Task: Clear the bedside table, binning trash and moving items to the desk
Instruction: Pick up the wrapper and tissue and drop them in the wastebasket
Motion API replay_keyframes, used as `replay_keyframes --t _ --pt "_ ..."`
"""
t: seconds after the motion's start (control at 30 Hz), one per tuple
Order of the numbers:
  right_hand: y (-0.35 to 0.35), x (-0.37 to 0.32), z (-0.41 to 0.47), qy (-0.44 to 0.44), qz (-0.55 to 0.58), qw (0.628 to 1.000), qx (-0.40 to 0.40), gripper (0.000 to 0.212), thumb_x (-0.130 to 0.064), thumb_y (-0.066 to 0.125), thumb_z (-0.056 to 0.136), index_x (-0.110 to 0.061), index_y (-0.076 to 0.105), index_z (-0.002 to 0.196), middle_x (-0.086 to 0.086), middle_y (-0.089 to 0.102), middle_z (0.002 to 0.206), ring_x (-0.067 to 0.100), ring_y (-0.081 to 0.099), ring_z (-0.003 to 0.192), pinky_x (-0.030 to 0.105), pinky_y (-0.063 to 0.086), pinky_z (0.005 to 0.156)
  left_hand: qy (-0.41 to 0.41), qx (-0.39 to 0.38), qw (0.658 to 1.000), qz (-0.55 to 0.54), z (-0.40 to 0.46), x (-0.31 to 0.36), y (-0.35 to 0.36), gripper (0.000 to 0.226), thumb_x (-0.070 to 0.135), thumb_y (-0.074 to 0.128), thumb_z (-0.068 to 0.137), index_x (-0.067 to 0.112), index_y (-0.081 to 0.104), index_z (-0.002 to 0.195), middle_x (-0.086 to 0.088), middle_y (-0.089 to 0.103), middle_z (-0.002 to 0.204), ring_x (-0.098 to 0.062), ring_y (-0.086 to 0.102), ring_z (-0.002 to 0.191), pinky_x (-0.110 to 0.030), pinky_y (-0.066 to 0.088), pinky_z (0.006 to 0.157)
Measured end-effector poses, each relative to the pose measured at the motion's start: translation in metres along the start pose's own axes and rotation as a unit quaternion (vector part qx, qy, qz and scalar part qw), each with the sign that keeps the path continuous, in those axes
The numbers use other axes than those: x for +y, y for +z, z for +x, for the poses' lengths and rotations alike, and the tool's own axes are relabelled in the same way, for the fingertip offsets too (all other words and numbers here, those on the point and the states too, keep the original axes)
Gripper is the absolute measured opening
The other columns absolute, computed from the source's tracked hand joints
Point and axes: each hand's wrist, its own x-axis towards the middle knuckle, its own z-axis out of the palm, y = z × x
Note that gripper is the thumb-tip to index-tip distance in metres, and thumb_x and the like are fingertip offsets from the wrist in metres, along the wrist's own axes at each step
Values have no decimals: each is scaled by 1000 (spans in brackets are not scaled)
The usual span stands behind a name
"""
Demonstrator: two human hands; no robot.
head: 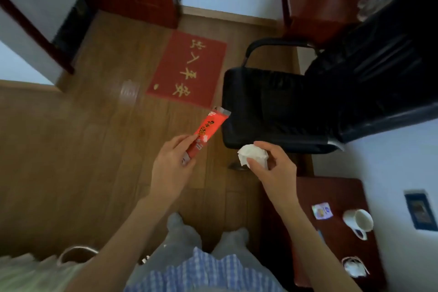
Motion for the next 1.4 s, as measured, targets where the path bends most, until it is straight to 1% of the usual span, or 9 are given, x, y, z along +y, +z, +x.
replay_keyframes --t 0.17,0.27,0.47,0.6,0.7,0.8,1.0,1.27,1.4 --pt "102 -72 36 -70 -12 995 -68 35 -17 73 80 -26 61 112 -23 53 104 -10 53 95 1 44 74 -78 86 993 -35 3 -85 -85 46 0 72 73 12 65 117 -2 66 110 -18 63 95 -33 52 79" --pt "159 -112 49 -107 -7 988 -108 34 -17 73 80 -29 62 110 -27 54 101 -18 51 96 0 43 73 -120 150 980 -46 -3 -120 -134 41 1 75 72 10 67 112 -1 67 104 -10 62 91 -20 47 80" --pt "248 -166 74 -150 -3 967 -205 35 -18 74 78 -32 65 108 -29 57 102 -9 55 99 17 51 78 -209 256 941 -66 -20 -174 -196 41 3 76 73 11 66 112 5 65 103 18 55 92 0 40 80" --pt "306 -193 101 -170 -10 947 -271 37 -17 74 77 -30 66 110 -24 61 102 -2 58 99 21 51 81 -271 298 912 -74 -20 -208 -218 43 7 76 74 13 65 115 3 67 105 10 58 93 -3 43 81" --pt "353 -216 128 -200 -6 929 -311 37 -15 75 76 -26 67 110 -23 62 104 -6 57 100 13 47 84 -318 334 883 -91 -5 -233 -234 43 9 76 75 20 65 115 6 68 105 -2 63 95 -19 50 87" --pt "402 -245 161 -236 3 912 -335 37 -14 75 75 -25 67 109 -16 65 104 1 59 100 18 48 85 -348 373 855 -91 21 -255 -254 43 8 76 75 22 66 114 7 68 103 -6 64 94 -27 52 86" --pt "495 -319 222 -265 10 871 -414 35 -19 75 77 -30 66 109 -20 64 106 0 58 101 34 51 89 -404 460 785 -91 79 -297 -306 42 10 75 76 22 66 115 9 69 104 1 62 94 -8 47 79" --pt "628 -390 222 -330 -9 778 -534 35 -18 74 79 -28 65 111 -24 60 105 -8 56 100 17 47 83 -477 524 702 -74 91 -356 -355 42 15 76 75 24 66 115 10 68 101 3 62 93 -4 44 77" --pt "698 -417 198 -357 -21 738 -572 34 -18 75 78 -27 65 110 -28 58 104 -6 57 99 20 50 82 -507 551 659 -77 76 -397 -390 40 16 77 75 25 66 113 13 67 96 7 61 87 -4 43 73"
